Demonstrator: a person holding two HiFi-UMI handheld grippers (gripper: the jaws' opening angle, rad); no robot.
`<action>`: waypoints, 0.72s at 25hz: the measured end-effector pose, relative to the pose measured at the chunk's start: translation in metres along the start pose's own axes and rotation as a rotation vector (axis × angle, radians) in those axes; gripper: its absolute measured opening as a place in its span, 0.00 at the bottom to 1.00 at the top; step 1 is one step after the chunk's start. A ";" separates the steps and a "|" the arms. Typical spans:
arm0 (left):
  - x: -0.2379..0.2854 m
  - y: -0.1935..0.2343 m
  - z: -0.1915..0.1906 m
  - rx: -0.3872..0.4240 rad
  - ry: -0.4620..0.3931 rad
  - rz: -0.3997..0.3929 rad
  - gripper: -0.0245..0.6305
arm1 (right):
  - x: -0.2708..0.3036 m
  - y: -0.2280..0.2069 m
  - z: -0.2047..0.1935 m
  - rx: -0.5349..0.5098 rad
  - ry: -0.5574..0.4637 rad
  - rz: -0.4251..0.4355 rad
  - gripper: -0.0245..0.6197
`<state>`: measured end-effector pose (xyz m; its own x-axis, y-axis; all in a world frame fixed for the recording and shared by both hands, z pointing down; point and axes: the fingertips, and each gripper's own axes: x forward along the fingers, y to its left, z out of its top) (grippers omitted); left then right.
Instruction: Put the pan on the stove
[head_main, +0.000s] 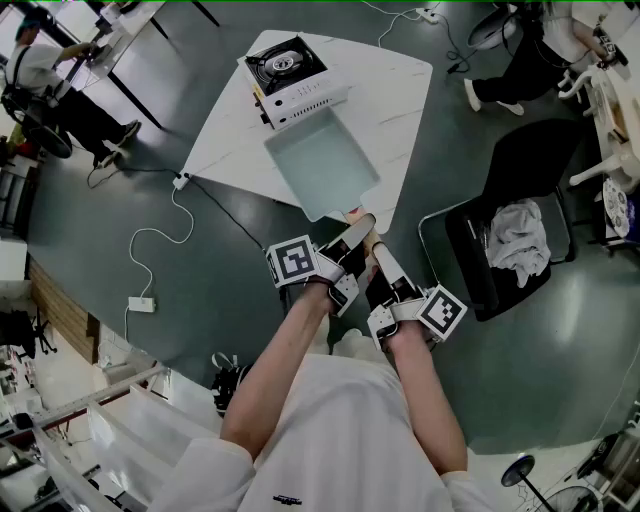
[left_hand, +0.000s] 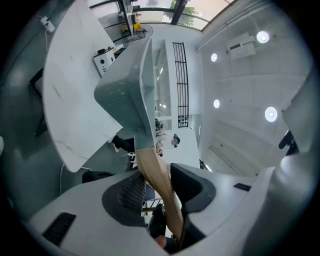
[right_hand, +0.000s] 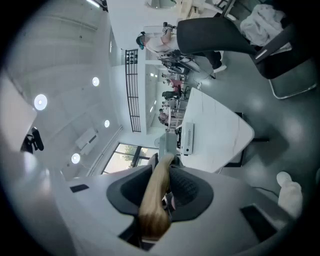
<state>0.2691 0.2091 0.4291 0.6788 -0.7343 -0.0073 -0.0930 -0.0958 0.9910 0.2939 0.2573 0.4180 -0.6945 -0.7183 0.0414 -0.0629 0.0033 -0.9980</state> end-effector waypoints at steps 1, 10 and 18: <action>-0.007 -0.003 -0.012 0.005 0.000 0.008 0.27 | -0.014 0.001 -0.006 -0.004 0.004 -0.005 0.21; -0.101 -0.039 -0.068 -0.001 -0.035 0.037 0.27 | -0.077 0.028 -0.094 0.020 0.035 0.032 0.21; -0.130 -0.049 -0.060 0.017 -0.062 0.037 0.27 | -0.074 0.041 -0.121 0.008 0.064 0.055 0.21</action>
<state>0.2290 0.3495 0.3897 0.6284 -0.7777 0.0205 -0.1296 -0.0786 0.9885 0.2563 0.3951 0.3800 -0.7410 -0.6715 -0.0111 -0.0173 0.0357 -0.9992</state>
